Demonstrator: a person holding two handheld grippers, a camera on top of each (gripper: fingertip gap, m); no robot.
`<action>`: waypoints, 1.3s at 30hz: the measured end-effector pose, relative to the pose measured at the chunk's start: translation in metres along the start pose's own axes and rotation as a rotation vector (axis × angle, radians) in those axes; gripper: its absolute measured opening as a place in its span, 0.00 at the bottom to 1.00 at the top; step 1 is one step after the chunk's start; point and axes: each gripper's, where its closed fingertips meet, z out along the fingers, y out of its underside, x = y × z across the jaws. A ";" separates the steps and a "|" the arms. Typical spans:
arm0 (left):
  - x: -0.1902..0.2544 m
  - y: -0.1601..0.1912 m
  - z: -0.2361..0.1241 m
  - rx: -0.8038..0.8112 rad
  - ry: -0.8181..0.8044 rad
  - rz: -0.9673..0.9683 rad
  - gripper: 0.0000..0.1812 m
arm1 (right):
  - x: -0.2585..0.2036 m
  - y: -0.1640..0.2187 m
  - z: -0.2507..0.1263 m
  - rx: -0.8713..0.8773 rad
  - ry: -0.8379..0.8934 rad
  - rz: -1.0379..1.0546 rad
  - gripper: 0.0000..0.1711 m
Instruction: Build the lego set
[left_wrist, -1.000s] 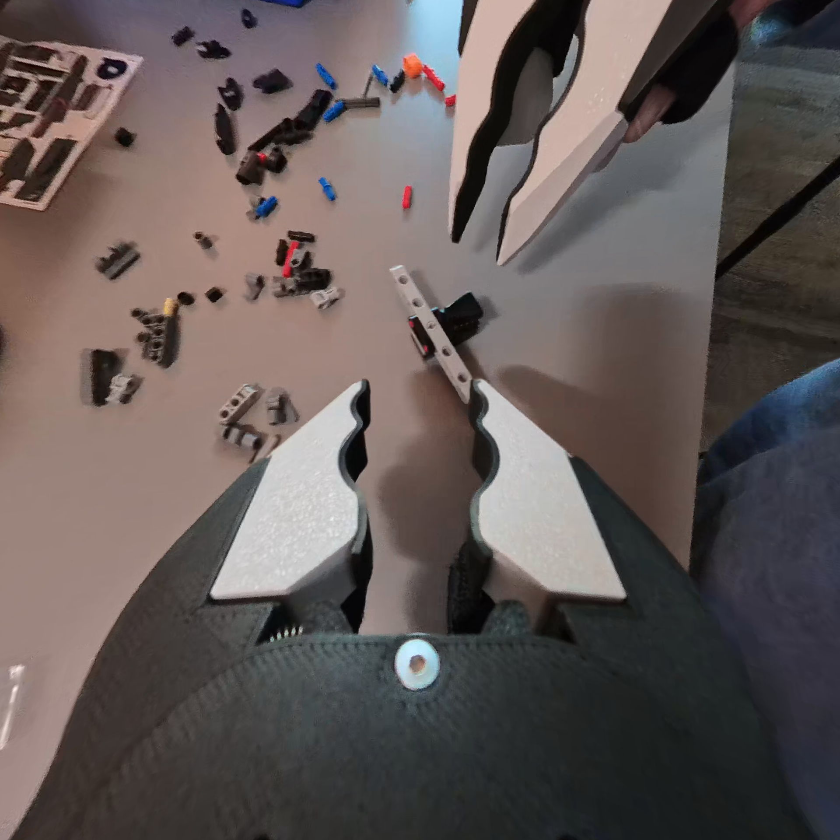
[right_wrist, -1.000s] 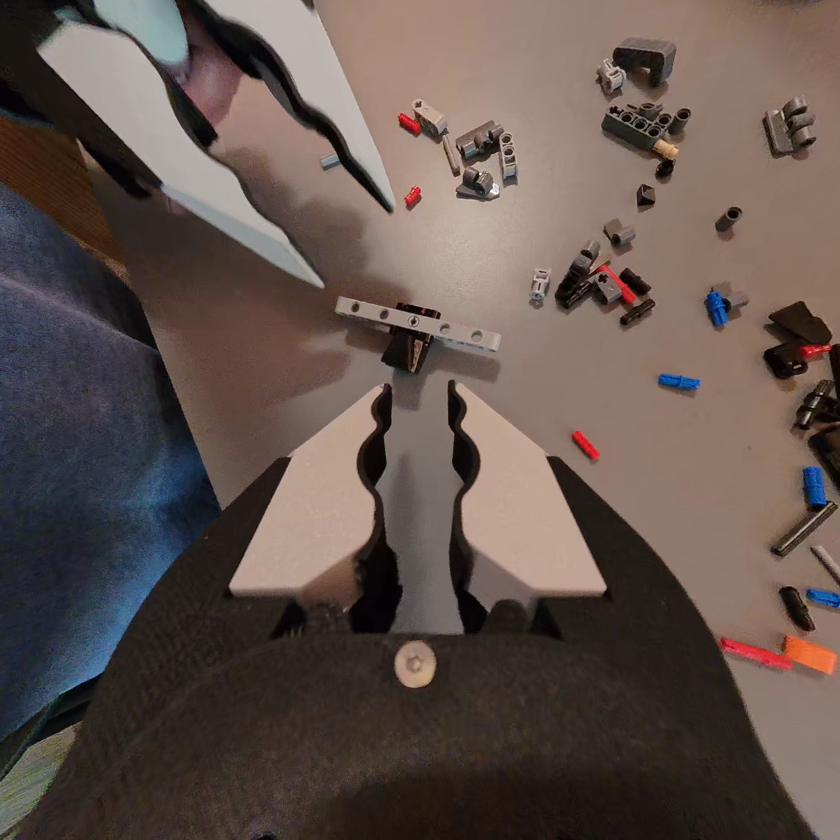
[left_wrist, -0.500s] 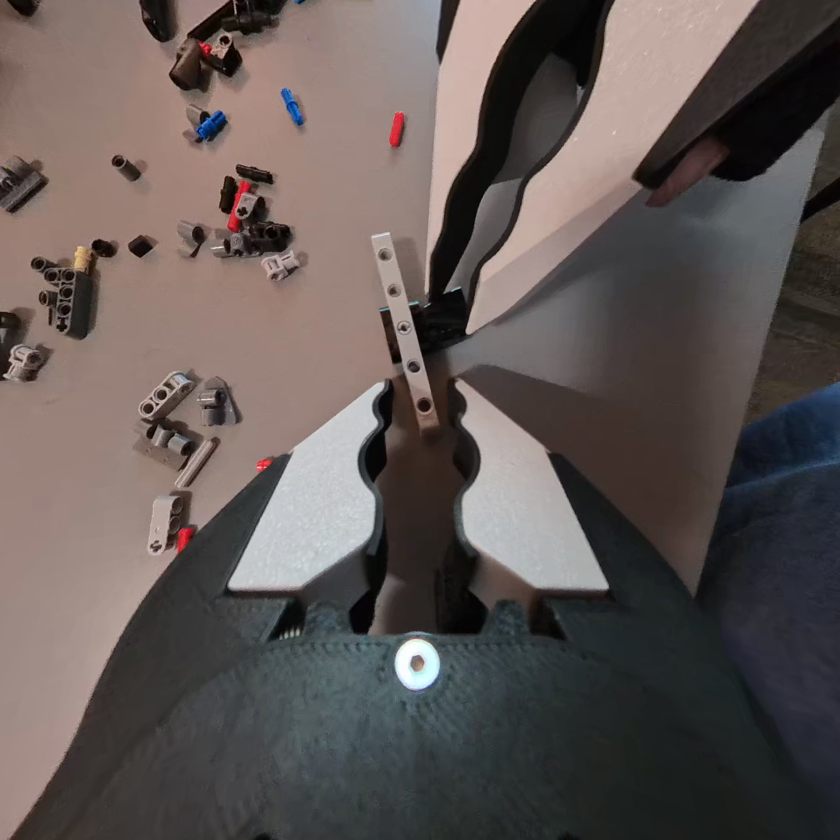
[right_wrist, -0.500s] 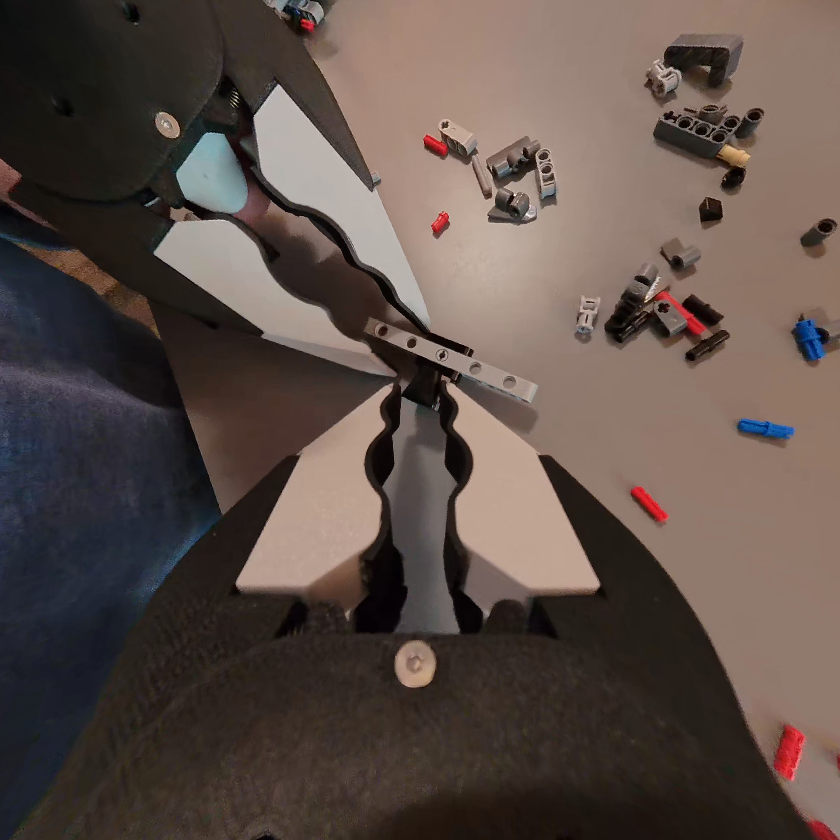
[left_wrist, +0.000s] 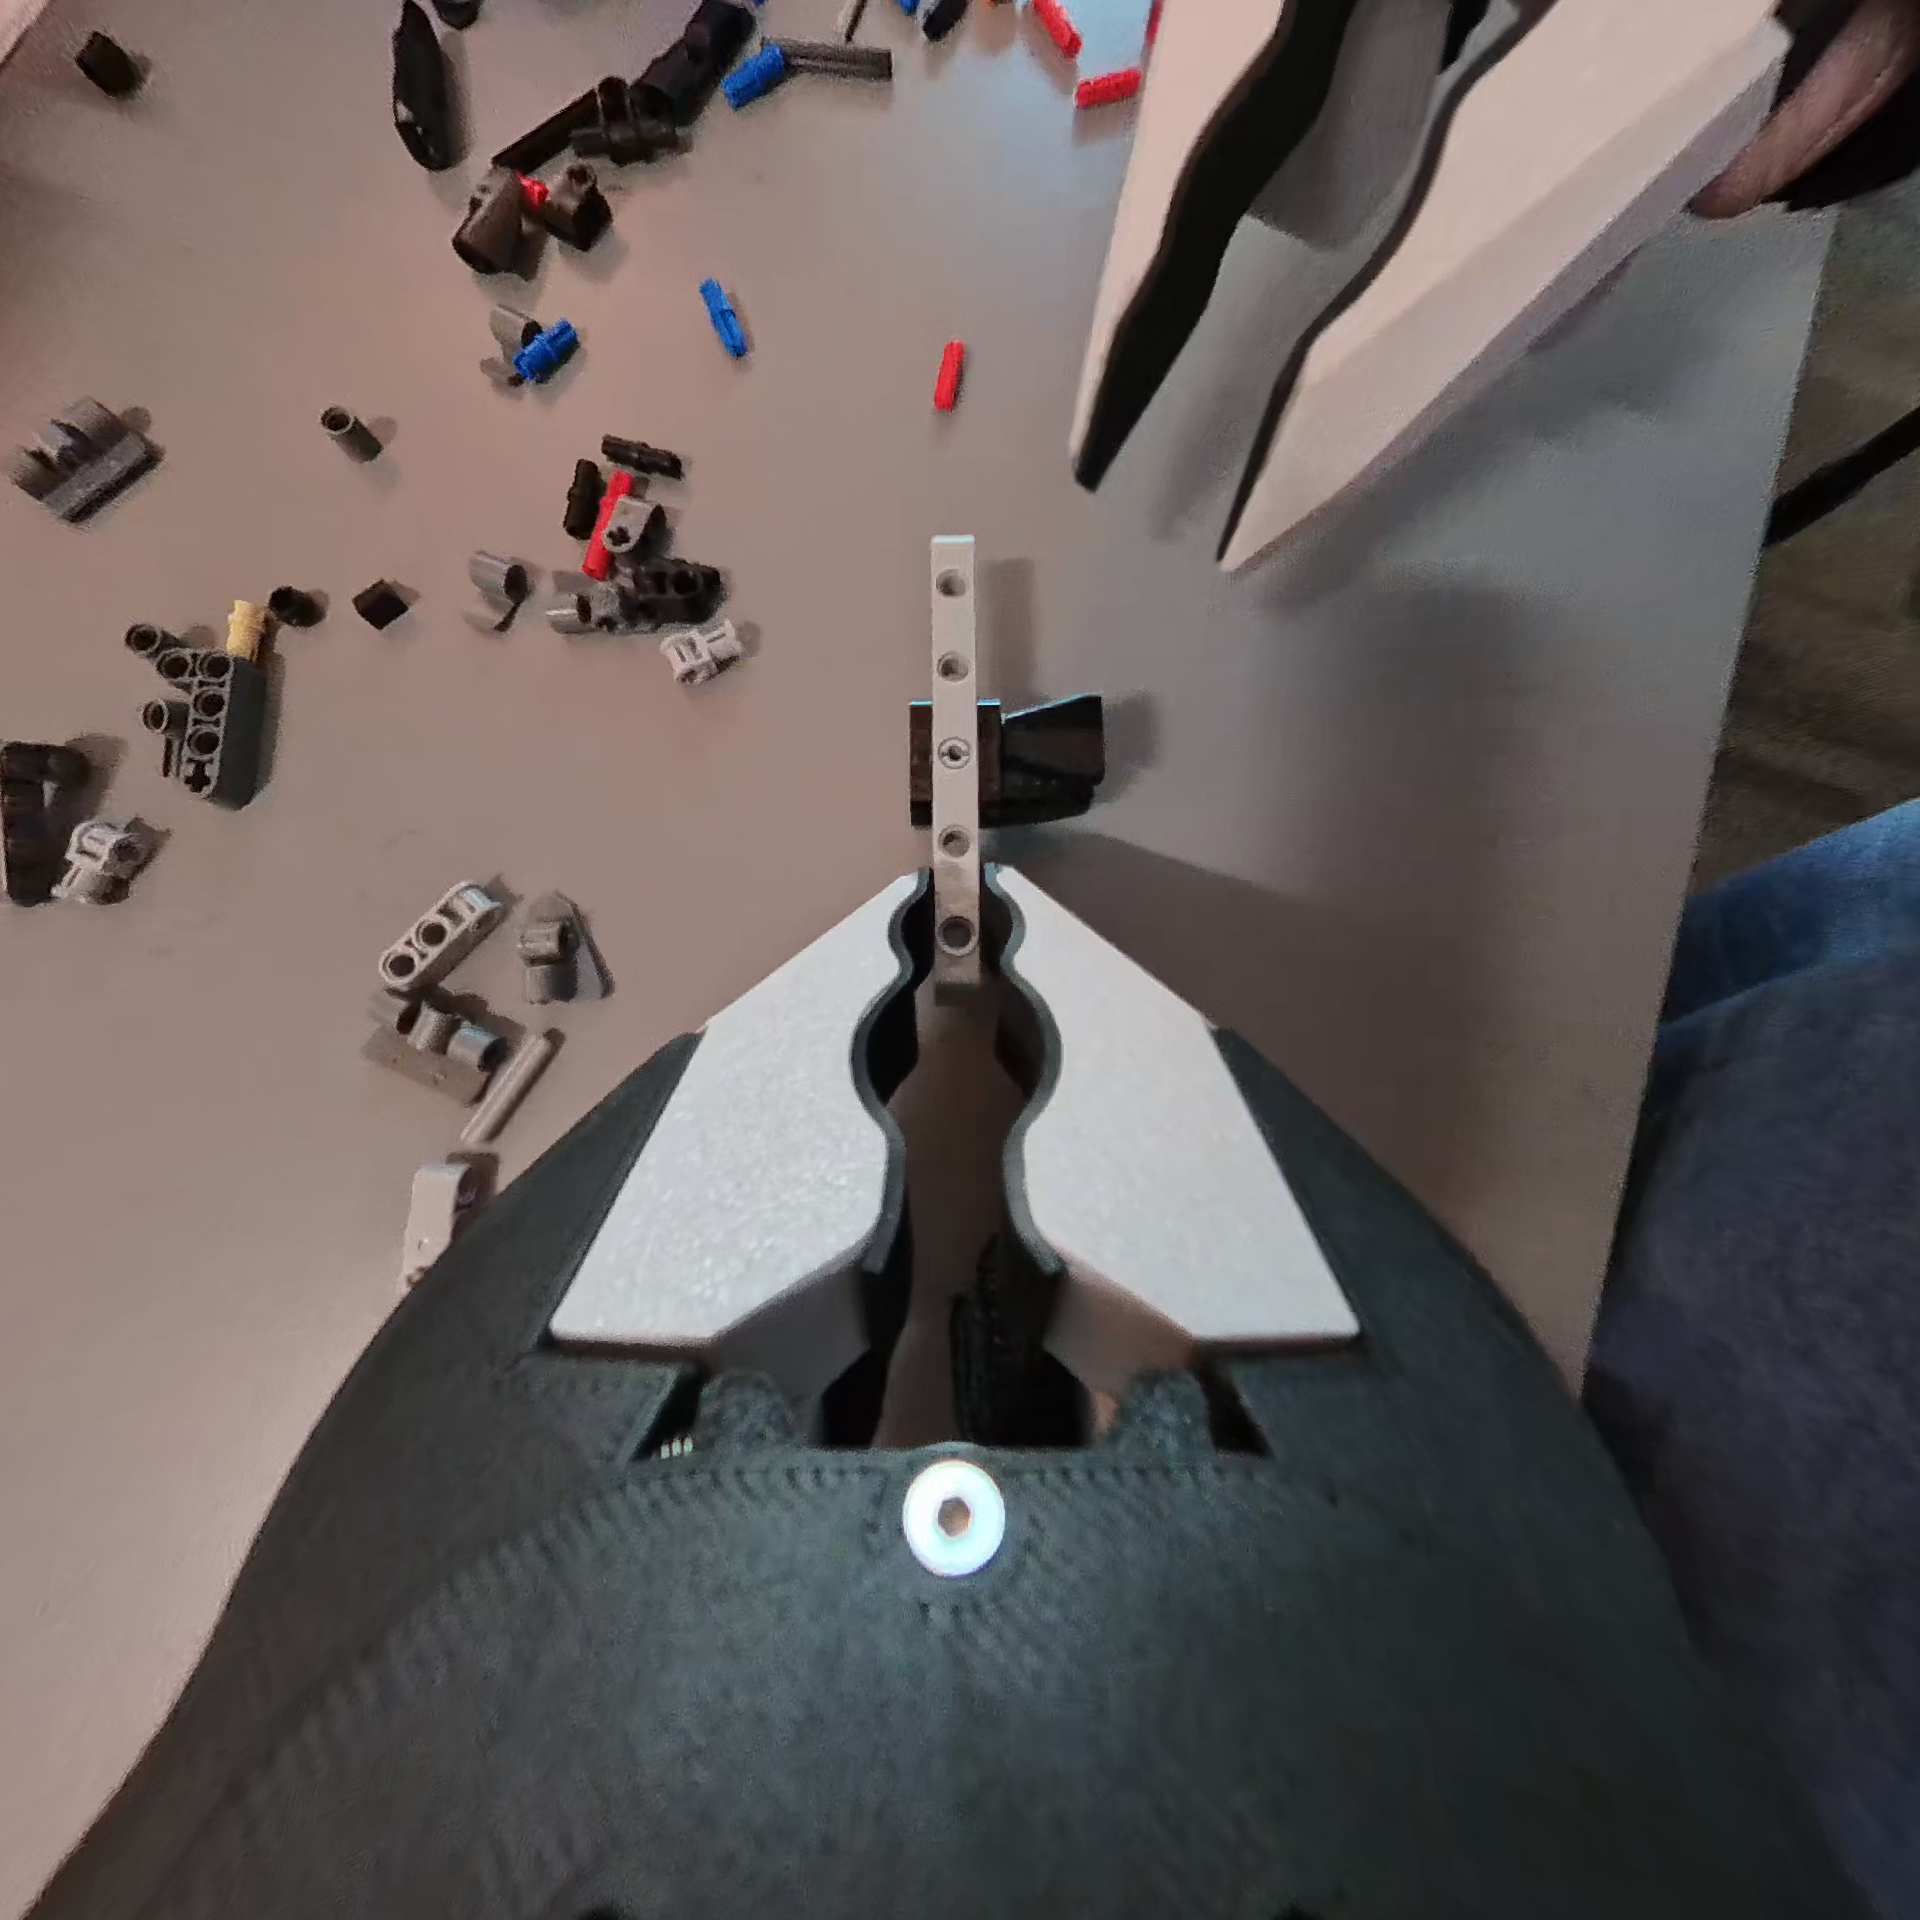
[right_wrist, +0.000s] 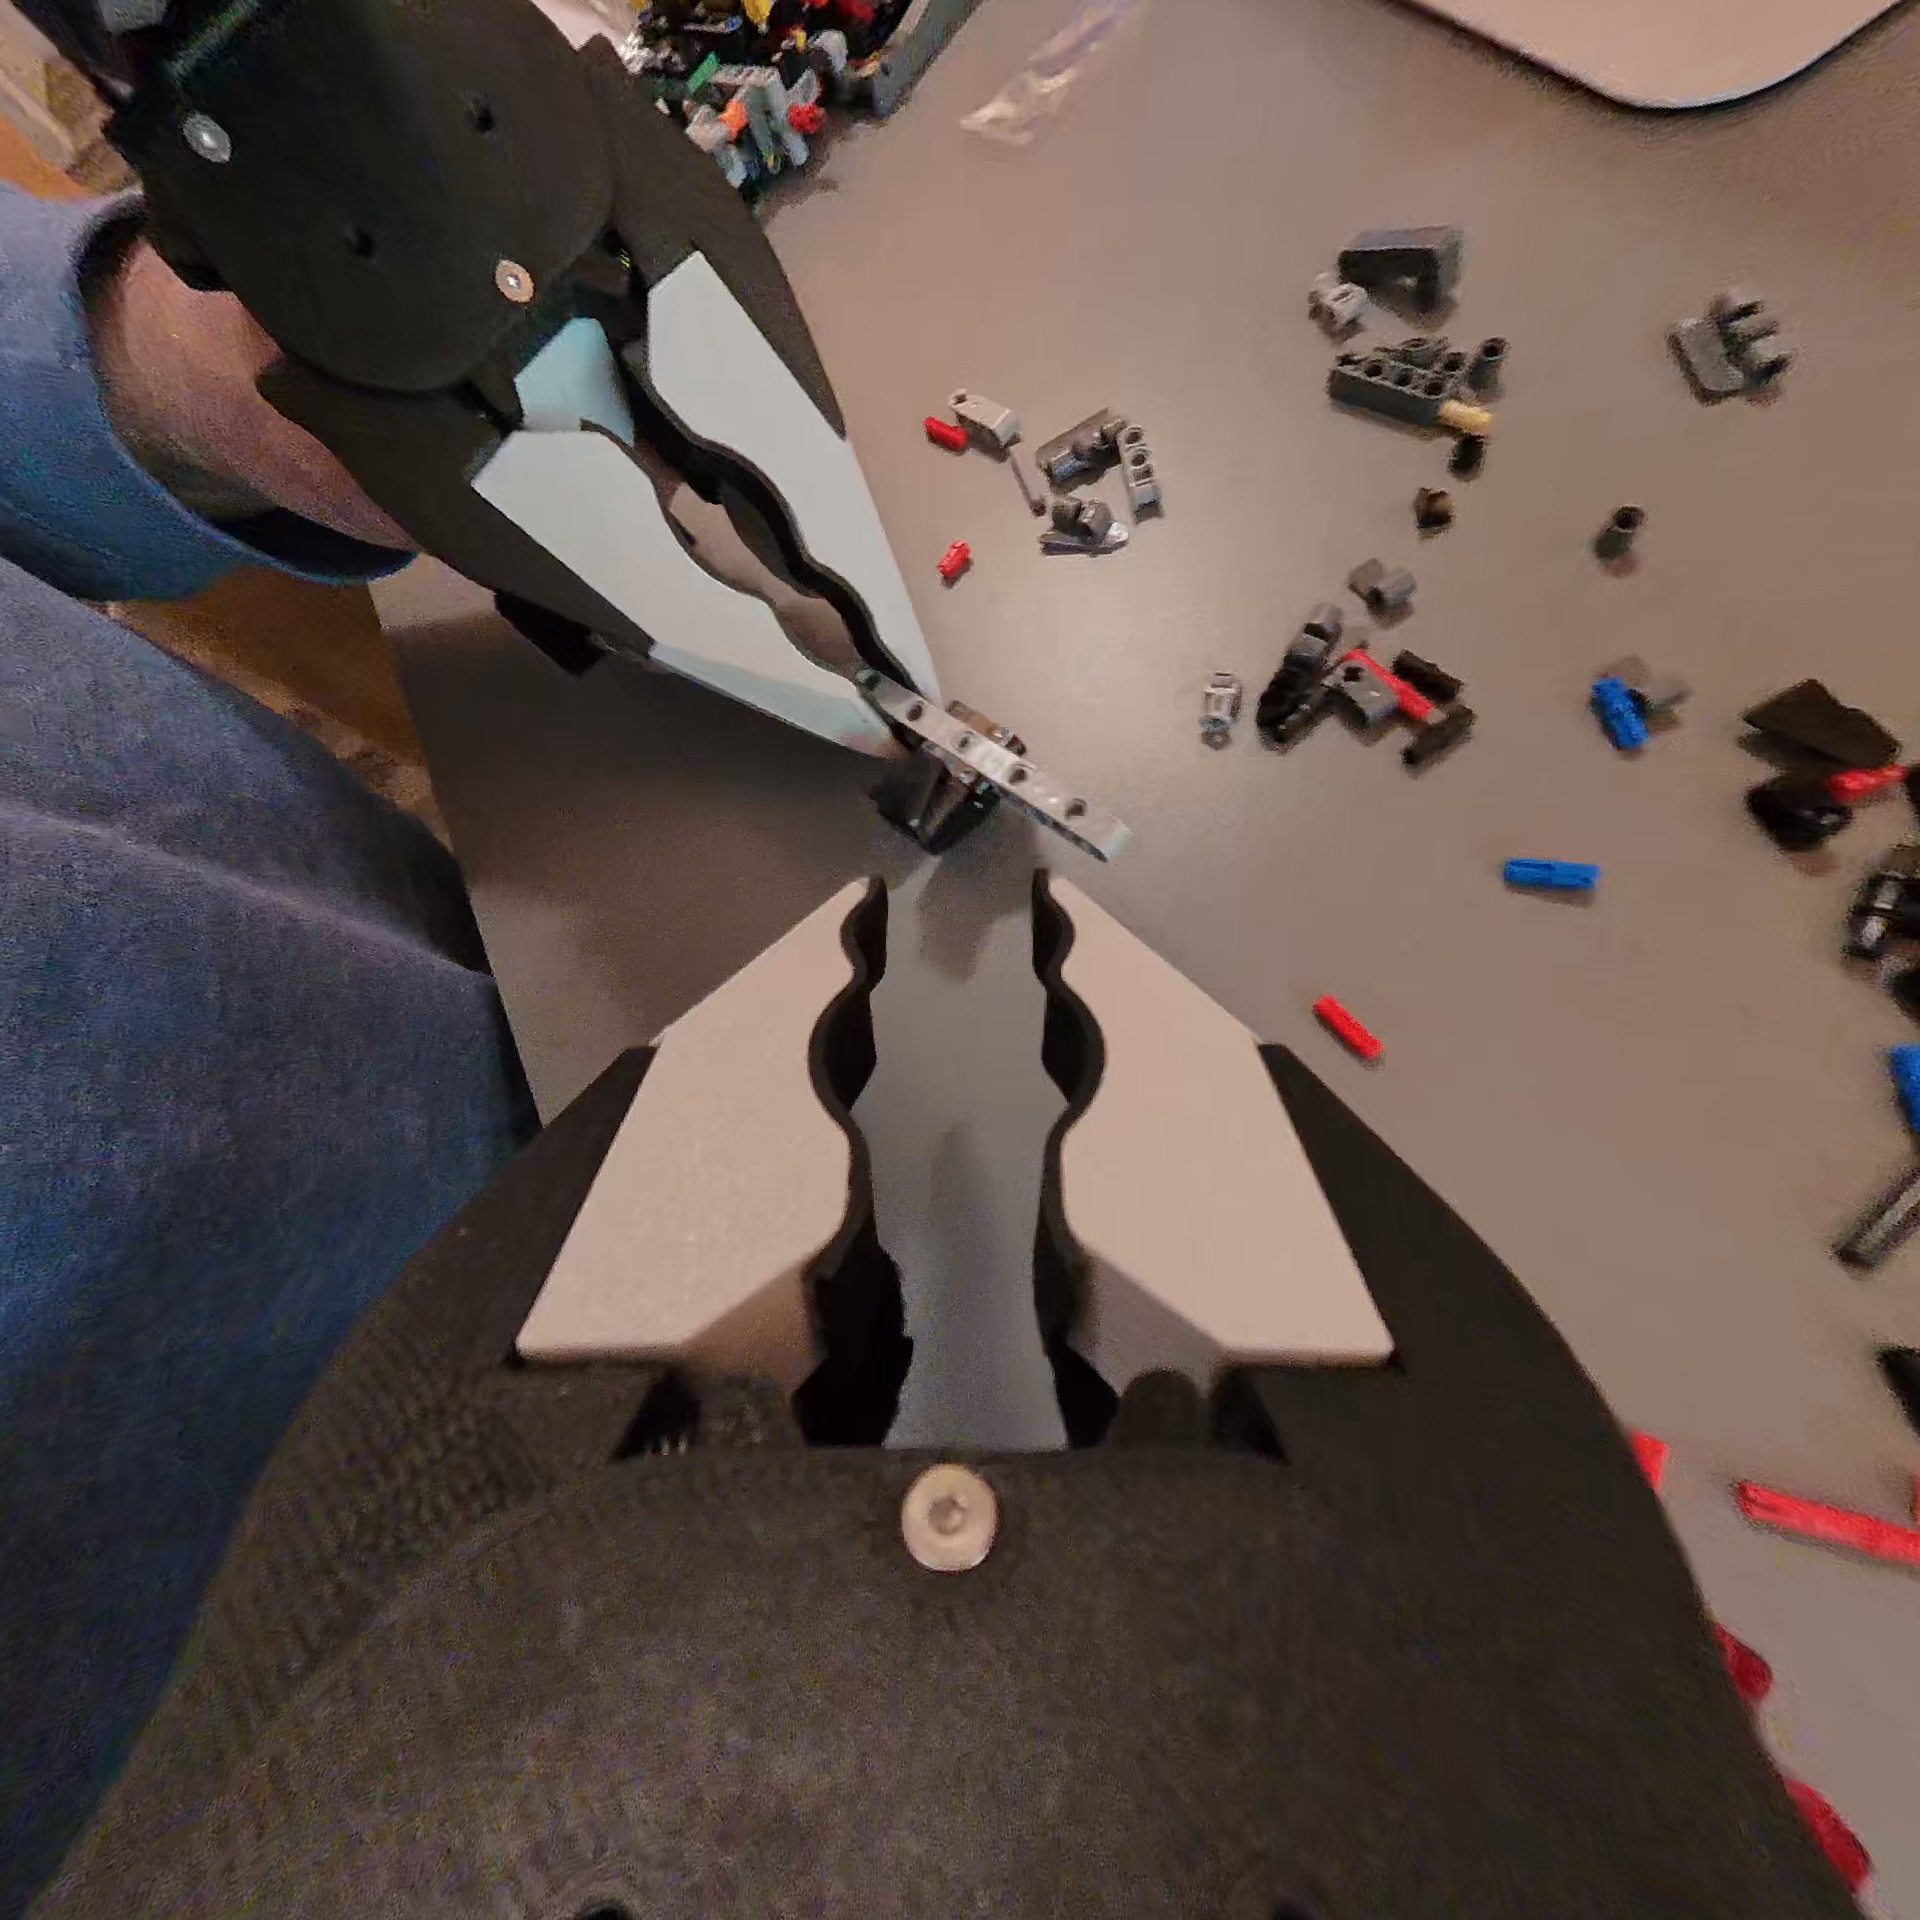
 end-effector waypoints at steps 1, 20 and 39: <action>0.000 -0.002 -0.001 0.006 0.018 -0.013 0.03 | 0.004 -0.001 -0.004 0.015 0.019 -0.006 0.17; 0.023 -0.051 -0.026 0.086 0.577 -0.368 0.04 | 0.014 -0.020 -0.020 -0.097 0.282 -0.680 0.16; 0.012 -0.052 -0.023 0.008 0.239 0.269 0.04 | 0.007 -0.011 -0.010 -0.112 0.082 -0.489 0.04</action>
